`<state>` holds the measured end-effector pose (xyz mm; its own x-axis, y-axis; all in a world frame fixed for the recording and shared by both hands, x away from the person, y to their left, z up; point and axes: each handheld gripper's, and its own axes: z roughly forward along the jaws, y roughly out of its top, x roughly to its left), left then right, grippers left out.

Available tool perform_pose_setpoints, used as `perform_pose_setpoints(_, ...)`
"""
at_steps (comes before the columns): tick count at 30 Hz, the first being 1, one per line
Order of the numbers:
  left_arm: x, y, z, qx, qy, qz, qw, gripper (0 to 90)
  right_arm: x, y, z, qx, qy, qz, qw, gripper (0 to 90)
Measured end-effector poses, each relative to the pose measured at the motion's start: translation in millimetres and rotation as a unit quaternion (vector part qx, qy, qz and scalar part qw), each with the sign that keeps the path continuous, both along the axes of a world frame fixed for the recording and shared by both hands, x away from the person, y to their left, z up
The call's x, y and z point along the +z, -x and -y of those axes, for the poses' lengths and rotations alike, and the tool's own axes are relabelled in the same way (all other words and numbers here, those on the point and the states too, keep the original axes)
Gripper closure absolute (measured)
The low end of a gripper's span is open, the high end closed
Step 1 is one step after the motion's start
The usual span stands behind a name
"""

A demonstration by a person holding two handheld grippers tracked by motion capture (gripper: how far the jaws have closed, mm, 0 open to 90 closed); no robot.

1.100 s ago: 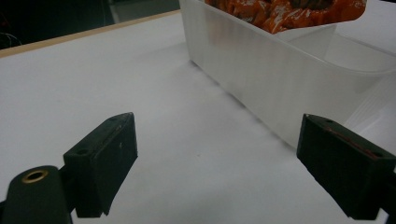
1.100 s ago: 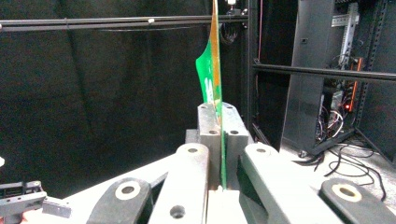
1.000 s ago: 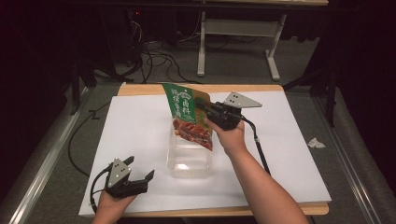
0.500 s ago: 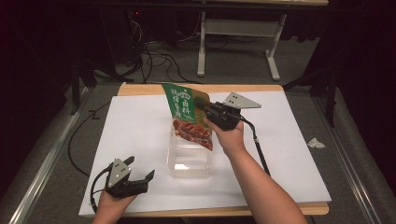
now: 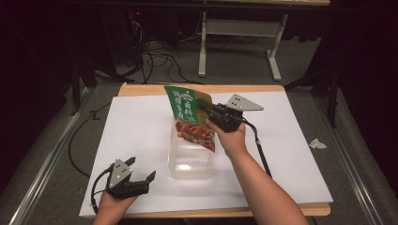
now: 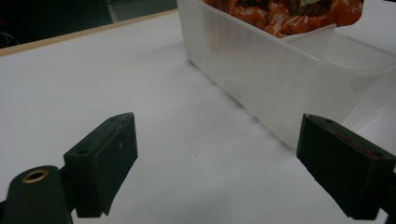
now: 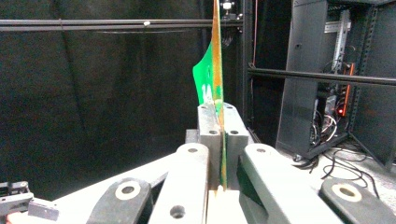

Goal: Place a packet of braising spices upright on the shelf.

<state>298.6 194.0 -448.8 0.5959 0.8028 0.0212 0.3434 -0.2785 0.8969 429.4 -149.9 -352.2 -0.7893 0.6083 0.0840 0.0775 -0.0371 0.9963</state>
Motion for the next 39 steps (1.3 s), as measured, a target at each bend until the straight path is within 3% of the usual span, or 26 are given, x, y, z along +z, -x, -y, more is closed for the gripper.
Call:
perform_pose_setpoints(13,-0.2,-0.2,-0.6,-0.001,0.002,0.0,1.0,12.9,-10.3,-2.1,-11.5,-0.001,0.014,-0.004,0.9999,90.0)
perform_pose_setpoints(17,-0.1,-0.1,-0.8,0.0,0.002,0.001,1.0,12.9,-16.2,-3.1,-13.9,-0.002,0.032,-0.004,0.9995,90.0)
perform_pose_setpoints(20,0.0,-0.1,-1.0,-0.001,0.002,0.001,1.0,13.0,-19.8,-2.3,-9.9,-0.004,0.021,-0.009,0.9997,90.0)
perform_pose_setpoints(30,-1.4,-0.4,1.6,-0.006,-0.001,-0.004,1.0,13.0,-31.6,2.5,11.4,-0.028,0.026,-0.025,0.999,90.0)
perform_pose_setpoints(33,-1.4,-0.5,0.8,-0.004,0.0,-0.004,1.0,13.1,-30.2,4.0,12.5,-0.032,0.034,-0.018,0.9987,90.0)
perform_pose_setpoints(37,-1.3,-0.1,-0.1,-0.003,0.003,-0.004,1.0,13.0,-28.1,4.4,11.4,-0.033,0.047,-0.019,0.9982,86.0)
perform_pose_setpoints(39,-1.2,0.0,-0.7,-0.003,0.002,-0.004,1.0,13.1,-26.2,4.1,11.4,-0.031,0.05,-0.021,0.9981,78.0)
